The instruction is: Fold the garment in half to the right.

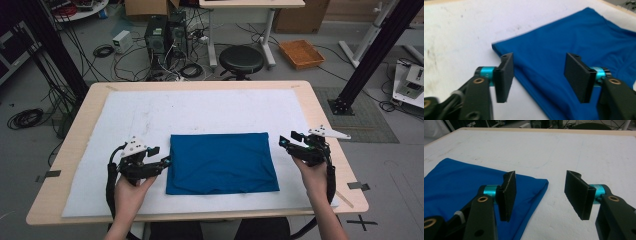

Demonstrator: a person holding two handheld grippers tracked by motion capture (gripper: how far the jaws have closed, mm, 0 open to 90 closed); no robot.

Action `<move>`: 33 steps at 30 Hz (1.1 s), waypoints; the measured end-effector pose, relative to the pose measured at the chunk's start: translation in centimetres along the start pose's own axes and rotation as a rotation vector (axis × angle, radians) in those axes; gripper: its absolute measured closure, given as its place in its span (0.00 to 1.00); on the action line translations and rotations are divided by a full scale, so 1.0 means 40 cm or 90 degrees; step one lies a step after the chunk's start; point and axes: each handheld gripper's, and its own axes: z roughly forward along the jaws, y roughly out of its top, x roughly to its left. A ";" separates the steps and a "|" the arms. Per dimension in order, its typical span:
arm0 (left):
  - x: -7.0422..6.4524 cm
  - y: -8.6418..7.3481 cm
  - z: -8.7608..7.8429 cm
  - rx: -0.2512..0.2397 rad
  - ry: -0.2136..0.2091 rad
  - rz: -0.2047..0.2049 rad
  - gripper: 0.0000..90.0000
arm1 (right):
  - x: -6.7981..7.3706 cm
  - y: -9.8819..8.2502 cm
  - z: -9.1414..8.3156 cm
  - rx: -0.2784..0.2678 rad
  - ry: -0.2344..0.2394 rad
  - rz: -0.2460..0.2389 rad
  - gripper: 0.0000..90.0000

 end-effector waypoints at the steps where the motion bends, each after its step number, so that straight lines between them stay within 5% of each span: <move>1: -0.005 -0.011 -0.004 0.002 0.002 -0.008 0.48 | 0.002 -0.001 0.002 0.002 0.001 -0.003 0.48; 5: -0.015 -0.054 -0.018 0.023 -0.005 -0.045 0.48 | 0.005 -0.004 0.003 0.003 0.001 -0.004 0.48; 12: -0.025 -0.122 -0.015 0.055 -0.021 -0.152 0.52 | 0.009 -0.005 -0.003 0.001 0.000 -0.006 0.48; 20: -0.045 -0.124 0.012 0.075 -0.013 -0.161 0.55 | 0.019 -0.006 0.002 0.002 0.002 -0.013 0.48; 23: -0.058 -0.119 0.022 0.080 -0.002 -0.144 0.55 | 0.025 -0.005 0.005 0.003 0.005 -0.017 0.48; 33: -0.063 -0.119 0.032 0.072 -0.018 -0.166 0.57 | 0.073 0.001 0.038 0.013 0.024 -0.040 0.48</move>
